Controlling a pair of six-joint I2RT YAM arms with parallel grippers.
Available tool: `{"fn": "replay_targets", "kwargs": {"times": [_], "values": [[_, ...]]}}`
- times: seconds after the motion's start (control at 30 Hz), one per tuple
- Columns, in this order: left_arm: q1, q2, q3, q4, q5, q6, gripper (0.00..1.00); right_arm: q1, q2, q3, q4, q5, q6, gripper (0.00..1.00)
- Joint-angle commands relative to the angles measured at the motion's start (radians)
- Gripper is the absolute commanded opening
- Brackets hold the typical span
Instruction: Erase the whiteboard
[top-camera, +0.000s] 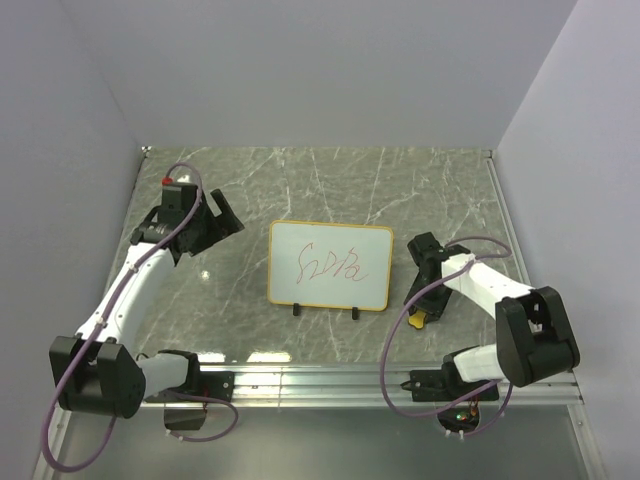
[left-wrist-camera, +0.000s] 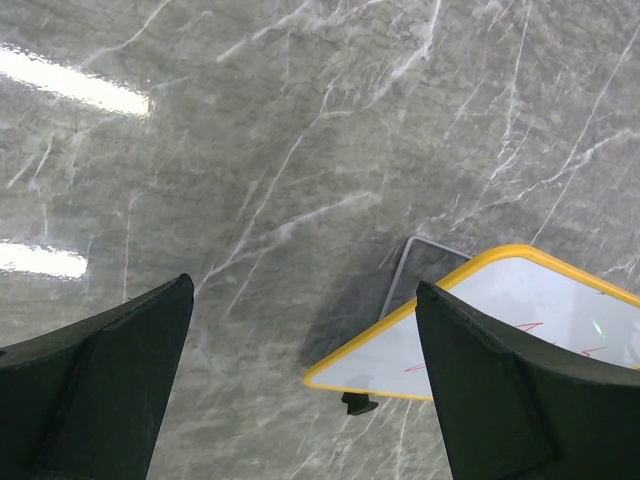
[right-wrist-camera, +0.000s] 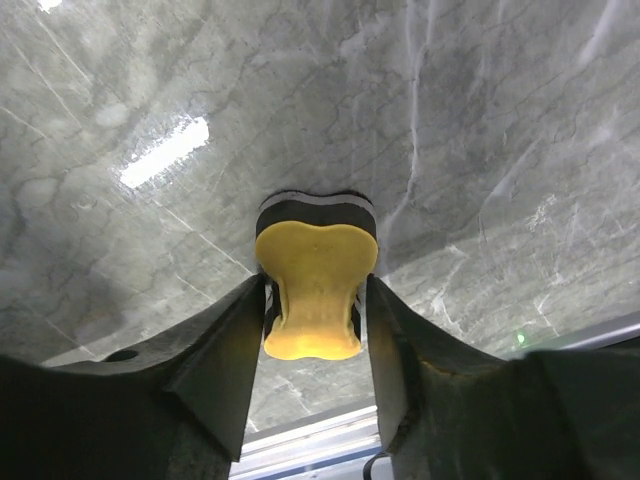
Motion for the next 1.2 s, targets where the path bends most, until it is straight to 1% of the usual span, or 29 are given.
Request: {"fn": "replay_targets", "kwargs": {"times": [0.0, 0.1, 0.23, 0.33, 0.43, 0.7, 0.8, 0.83, 0.87, 0.9, 0.93, 0.97, 1.0, 1.07, 1.1, 1.17], "values": [[-0.012, 0.007, 0.008, 0.035, 0.005, -0.002, 0.99, 0.003, 0.003, 0.039, -0.016, 0.026, -0.015, 0.54], [-0.023, 0.012, 0.002, 0.043, 0.001, -0.012, 0.99, 0.003, 0.0, 0.047, -0.024, 0.025, -0.016, 0.55], [-0.04, 0.024, 0.014, 0.046, -0.012, -0.023, 0.99, 0.001, 0.001, 0.074, -0.038, 0.03, -0.027, 0.52], [-0.055, 0.036, 0.022, 0.051, -0.024, -0.031, 0.99, 0.001, 0.007, 0.081, -0.038, 0.036, -0.035, 0.45], [-0.072, 0.049, 0.031, 0.052, -0.032, -0.037, 0.99, 0.0, 0.021, 0.076, -0.031, 0.028, -0.042, 0.43], [-0.093, 0.081, 0.049, 0.052, -0.041, -0.043, 0.99, 0.001, 0.063, 0.071, -0.016, 0.008, -0.056, 0.41], [-0.098, 0.084, 0.049, 0.054, -0.042, -0.039, 0.99, 0.0, 0.057, 0.074, -0.016, 0.013, -0.055, 0.3], [-0.099, 0.085, 0.049, 0.055, -0.039, -0.037, 0.99, -0.002, 0.053, 0.076, -0.016, 0.016, -0.053, 0.23], [-0.099, 0.084, 0.046, 0.058, -0.026, -0.029, 0.98, -0.002, 0.046, 0.076, -0.018, 0.02, -0.053, 0.19], [-0.099, 0.084, 0.04, 0.074, -0.016, -0.023, 0.97, -0.002, 0.043, 0.079, -0.019, 0.022, -0.055, 0.11], [-0.099, 0.082, 0.035, 0.081, 0.0, -0.005, 0.96, -0.003, 0.043, 0.084, -0.024, 0.022, -0.055, 0.06], [-0.099, 0.082, 0.029, 0.097, 0.048, 0.004, 0.95, -0.002, 0.041, 0.088, -0.025, 0.023, -0.055, 0.02], [-0.099, 0.082, 0.014, 0.136, 0.092, 0.017, 0.95, -0.003, 0.04, 0.094, -0.03, 0.023, -0.056, 0.0], [-0.099, 0.072, -0.01, 0.198, 0.17, 0.047, 0.95, -0.003, 0.032, 0.125, -0.041, 0.022, -0.061, 0.0], [-0.099, 0.067, -0.039, 0.268, 0.257, 0.055, 0.96, -0.003, 0.027, 0.142, -0.047, 0.022, -0.064, 0.0], [-0.099, 0.059, -0.066, 0.331, 0.335, 0.084, 0.98, -0.003, 0.009, 0.201, -0.07, 0.022, -0.065, 0.0]]}}
